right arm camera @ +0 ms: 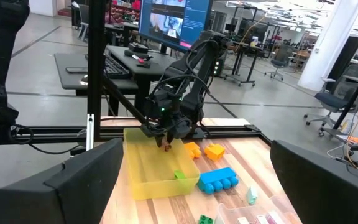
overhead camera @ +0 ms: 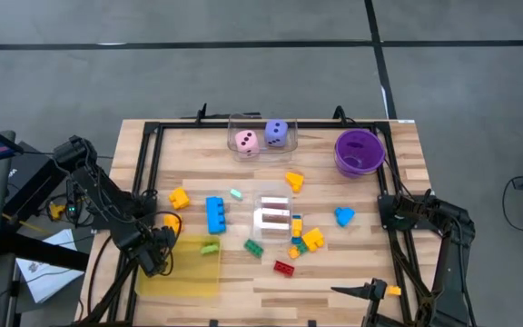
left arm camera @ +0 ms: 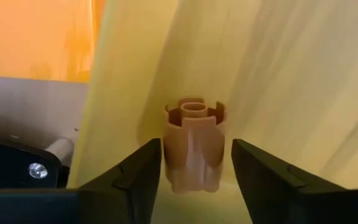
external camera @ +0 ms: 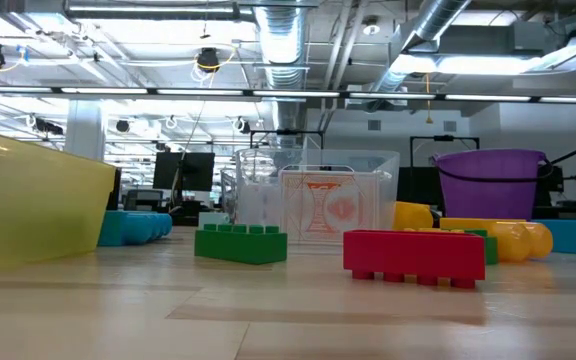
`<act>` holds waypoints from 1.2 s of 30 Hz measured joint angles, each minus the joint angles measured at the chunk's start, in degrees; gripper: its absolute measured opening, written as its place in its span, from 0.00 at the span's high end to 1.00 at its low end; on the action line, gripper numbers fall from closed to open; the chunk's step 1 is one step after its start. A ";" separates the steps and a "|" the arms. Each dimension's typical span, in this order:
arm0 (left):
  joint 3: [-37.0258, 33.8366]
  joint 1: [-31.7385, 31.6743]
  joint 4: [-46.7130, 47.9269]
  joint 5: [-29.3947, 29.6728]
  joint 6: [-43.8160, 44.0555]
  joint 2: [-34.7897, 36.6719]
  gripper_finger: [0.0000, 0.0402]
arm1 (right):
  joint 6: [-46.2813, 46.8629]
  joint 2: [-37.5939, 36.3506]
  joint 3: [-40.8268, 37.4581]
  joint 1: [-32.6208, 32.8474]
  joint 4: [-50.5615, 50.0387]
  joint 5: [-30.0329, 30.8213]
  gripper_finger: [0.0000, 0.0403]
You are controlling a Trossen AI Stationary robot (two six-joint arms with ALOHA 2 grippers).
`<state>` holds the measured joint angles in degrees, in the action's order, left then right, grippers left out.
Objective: Pick & Place Toys
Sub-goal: Put the brown game piece into the yellow bin, then adjust the yellow bin on the table
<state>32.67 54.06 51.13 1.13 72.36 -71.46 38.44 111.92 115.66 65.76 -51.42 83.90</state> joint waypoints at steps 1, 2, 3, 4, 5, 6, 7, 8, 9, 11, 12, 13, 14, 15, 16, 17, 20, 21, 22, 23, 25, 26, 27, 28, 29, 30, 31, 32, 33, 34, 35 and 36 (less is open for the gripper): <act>0.00 0.00 0.02 0.00 -0.02 0.00 0.51 | 0.00 0.00 0.00 0.00 0.00 0.00 0.01; 0.00 0.00 0.02 0.01 -0.02 0.04 0.50 | 0.00 0.00 0.00 0.00 0.00 0.00 0.01; 0.00 0.00 0.04 0.02 -0.02 0.20 0.50 | 0.00 0.00 0.00 0.00 0.00 0.00 0.01; 0.00 0.00 0.04 0.02 -0.03 0.50 0.49 | 0.00 0.00 0.00 0.00 -0.01 0.00 0.01; 0.00 0.00 0.05 0.02 -0.04 0.90 0.49 | 0.00 0.00 0.00 0.00 0.00 0.00 0.01; 0.00 0.00 0.07 0.04 -0.06 1.40 0.49 | 0.00 0.00 0.00 0.00 0.00 0.00 0.01; 0.00 0.00 0.05 0.04 -0.07 2.08 0.49 | 0.00 0.00 0.00 -0.01 0.00 0.00 0.01; 0.00 0.00 0.04 0.04 -0.07 2.97 0.49 | 0.00 0.00 0.00 -0.04 0.00 0.00 0.01; 0.00 -0.02 0.04 0.04 -0.07 3.96 0.49 | 0.00 0.00 0.00 -0.04 -0.01 0.00 0.01; 0.00 -0.02 0.02 0.10 -0.27 6.32 0.49 | 0.00 0.00 0.00 -0.14 0.00 0.00 0.01; 0.00 -0.02 -0.12 0.11 -0.35 7.69 0.49 | 0.00 0.00 0.00 -0.24 0.00 0.00 0.01; 0.00 -0.02 -0.40 0.13 -0.36 9.04 0.49 | 0.00 0.00 0.00 -0.24 0.00 0.00 0.01; 0.00 -0.02 -0.83 0.13 -0.37 10.32 0.50 | 0.00 0.00 0.00 -0.24 0.00 0.00 0.01; 0.00 -0.02 -1.47 0.13 -0.38 11.64 0.51 | 0.00 0.00 0.00 -0.24 -0.01 0.00 0.01; 0.00 -0.02 -2.35 0.13 -0.54 12.78 0.52 | 0.00 0.00 0.00 -0.24 -0.02 0.00 0.01; 0.02 -0.02 -3.54 0.13 -1.29 13.81 0.53 | 0.02 0.00 0.00 -0.26 -0.01 -0.01 0.01; 0.02 -0.02 -8.29 0.13 -4.86 15.34 0.57 | 0.02 0.00 0.00 -0.26 -0.02 -0.02 0.01; 0.06 -0.02 -9.84 0.12 -5.63 15.35 0.59 | 0.02 0.00 0.00 -0.26 -0.02 -0.02 0.01; 0.07 -0.02 -11.02 0.09 -5.78 15.18 0.61 | 0.02 0.00 0.00 -0.26 -0.02 -0.02 0.01; 0.07 -0.02 -11.80 -0.15 -5.76 14.81 0.63 | 0.04 0.00 0.00 -0.26 -0.02 -0.02 0.01; 0.07 -0.02 -12.64 -1.79 -5.67 13.45 0.68 | 0.11 0.00 0.00 -0.18 -0.02 -0.02 0.01; 0.07 -0.02 -12.64 -2.89 -5.65 12.66 0.70 | 0.11 0.00 0.00 -0.17 -0.02 -0.02 0.01; 0.07 -0.02 -12.78 -3.55 -5.68 11.86 0.73 | 0.11 0.00 0.00 -0.17 -0.02 -0.04 0.01; 0.04 -0.02 -13.52 -3.90 -5.95 10.91 0.76 | 0.11 0.00 0.00 -0.17 0.00 -0.03 0.01; 0.04 -0.02 -14.93 -3.91 -6.66 9.92 0.79 | 0.11 0.00 -0.01 -0.17 0.00 -0.02 0.01; 0.02 -0.02 -17.14 -3.83 -8.02 8.95 0.81 | 0.11 0.00 0.00 -0.17 0.00 -0.03 0.01; 0.02 -0.02 -19.92 -3.54 -9.70 8.00 0.84 | 0.11 0.00 0.00 -0.17 0.00 -0.03 0.01; 0.02 -0.02 -22.97 -2.91 -11.54 7.02 0.87 | 0.11 0.00 0.00 -0.17 0.00 -0.04 0.01; 0.02 -0.16 -25.89 -2.14 -13.52 6.07 0.91 | 0.11 0.00 0.00 -0.17 0.00 -0.02 0.01; 0.02 -0.38 -28.62 -1.15 -15.40 5.26 0.94 | 0.11 0.00 0.00 -0.20 0.00 -0.02 0.01; 0.02 -0.81 -31.24 -0.29 -17.31 4.52 0.96 | 0.11 0.00 0.00 -0.26 0.00 -0.02 0.01; 0.02 -1.39 -33.48 0.66 -19.34 3.86 0.98 | 0.11 0.00 0.00 -0.28 0.00 -0.04 0.01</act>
<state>32.69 52.68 17.66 1.78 53.02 -67.60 38.54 111.92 115.66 65.48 -51.42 83.85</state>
